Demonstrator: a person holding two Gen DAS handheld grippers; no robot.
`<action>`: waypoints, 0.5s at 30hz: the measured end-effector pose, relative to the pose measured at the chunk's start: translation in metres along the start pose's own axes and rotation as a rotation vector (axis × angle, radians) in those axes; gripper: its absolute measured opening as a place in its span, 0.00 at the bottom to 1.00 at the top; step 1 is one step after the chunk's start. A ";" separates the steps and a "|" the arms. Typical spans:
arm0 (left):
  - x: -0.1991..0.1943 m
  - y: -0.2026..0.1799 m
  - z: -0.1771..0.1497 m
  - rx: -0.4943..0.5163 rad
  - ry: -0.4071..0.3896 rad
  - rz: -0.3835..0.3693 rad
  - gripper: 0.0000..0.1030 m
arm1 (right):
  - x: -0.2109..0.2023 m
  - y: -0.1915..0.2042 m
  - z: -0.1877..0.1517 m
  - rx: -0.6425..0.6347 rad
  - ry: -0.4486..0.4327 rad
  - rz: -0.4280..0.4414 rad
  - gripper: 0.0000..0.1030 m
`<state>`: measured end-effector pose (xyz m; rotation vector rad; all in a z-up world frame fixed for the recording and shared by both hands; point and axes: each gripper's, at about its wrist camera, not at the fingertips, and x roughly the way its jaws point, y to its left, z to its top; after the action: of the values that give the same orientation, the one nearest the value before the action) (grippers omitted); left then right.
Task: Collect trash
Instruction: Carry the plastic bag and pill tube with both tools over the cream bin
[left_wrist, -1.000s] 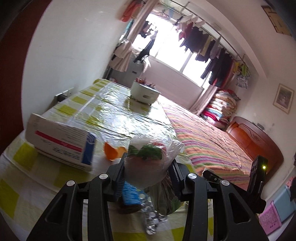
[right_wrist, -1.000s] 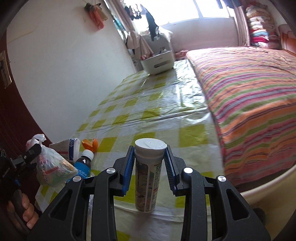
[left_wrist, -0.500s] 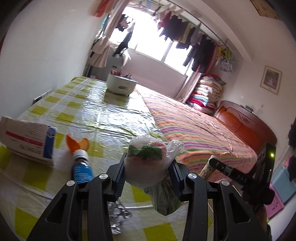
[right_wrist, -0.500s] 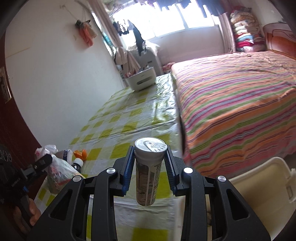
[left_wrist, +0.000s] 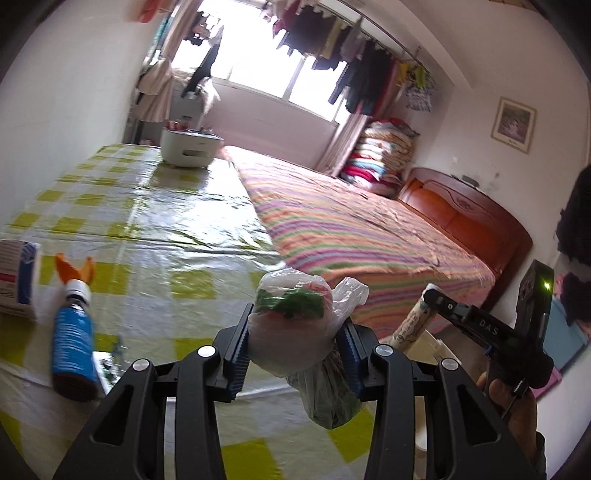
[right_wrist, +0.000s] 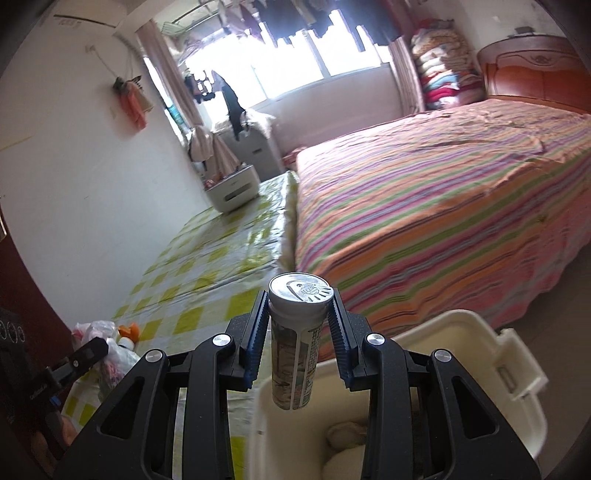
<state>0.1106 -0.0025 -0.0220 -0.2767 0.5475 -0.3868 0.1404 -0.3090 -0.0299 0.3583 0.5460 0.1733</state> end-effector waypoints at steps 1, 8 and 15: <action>0.002 -0.005 -0.001 0.007 0.011 -0.013 0.40 | -0.002 -0.002 0.000 0.003 -0.002 -0.004 0.30; 0.012 -0.042 -0.010 0.055 0.059 -0.081 0.40 | -0.012 -0.014 -0.003 0.032 -0.020 -0.030 0.31; 0.020 -0.075 -0.012 0.104 0.073 -0.129 0.40 | -0.021 -0.019 -0.008 0.041 -0.038 -0.056 0.31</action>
<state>0.0987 -0.0795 -0.0148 -0.1987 0.5809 -0.5509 0.1203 -0.3297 -0.0333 0.3850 0.5223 0.1015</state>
